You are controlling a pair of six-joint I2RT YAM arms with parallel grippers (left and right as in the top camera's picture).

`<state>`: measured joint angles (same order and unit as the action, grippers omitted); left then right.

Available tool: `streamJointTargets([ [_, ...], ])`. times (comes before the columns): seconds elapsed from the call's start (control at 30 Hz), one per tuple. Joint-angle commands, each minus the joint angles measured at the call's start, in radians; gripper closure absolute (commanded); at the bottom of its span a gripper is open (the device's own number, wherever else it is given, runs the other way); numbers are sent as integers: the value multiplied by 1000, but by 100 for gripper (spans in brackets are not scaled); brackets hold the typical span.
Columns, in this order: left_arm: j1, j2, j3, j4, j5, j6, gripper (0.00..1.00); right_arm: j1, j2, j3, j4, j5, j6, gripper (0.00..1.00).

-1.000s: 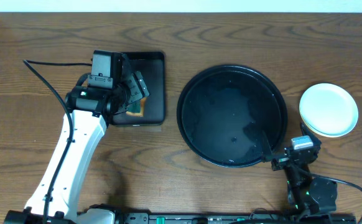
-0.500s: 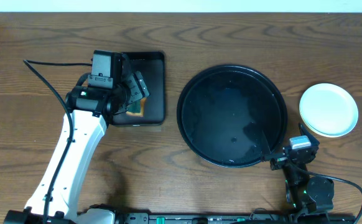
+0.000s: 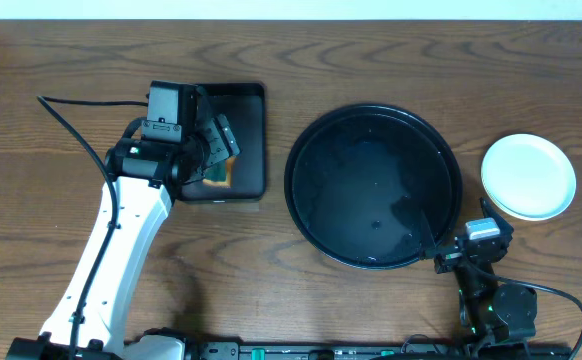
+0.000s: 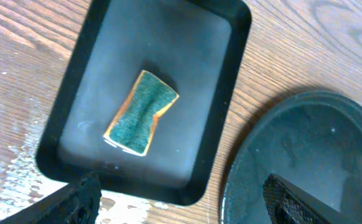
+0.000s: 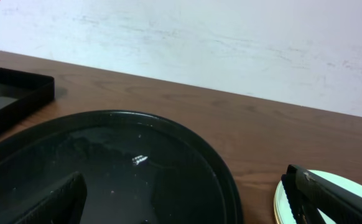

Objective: Clean dirty plates on tray and stack at the side

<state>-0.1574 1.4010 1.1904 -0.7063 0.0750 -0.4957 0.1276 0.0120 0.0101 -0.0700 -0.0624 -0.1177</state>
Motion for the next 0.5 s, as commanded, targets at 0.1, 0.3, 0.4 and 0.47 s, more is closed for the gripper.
streamJointTargets([
  [0.1,2,-35,8,0,-132,17,16,-6,-6,-5,0,9,-11,1],
  [0.3,-11,-216,-45,-24,-158,21,16,-6,-6,-5,0,9,-11,1],
  [0.4,-10,-362,-119,8,-215,20,16,-6,-6,-5,0,9,-11,1],
  [0.47,-9,-465,-190,60,-257,20,16,-6,-6,-5,0,10,-11,1],
])
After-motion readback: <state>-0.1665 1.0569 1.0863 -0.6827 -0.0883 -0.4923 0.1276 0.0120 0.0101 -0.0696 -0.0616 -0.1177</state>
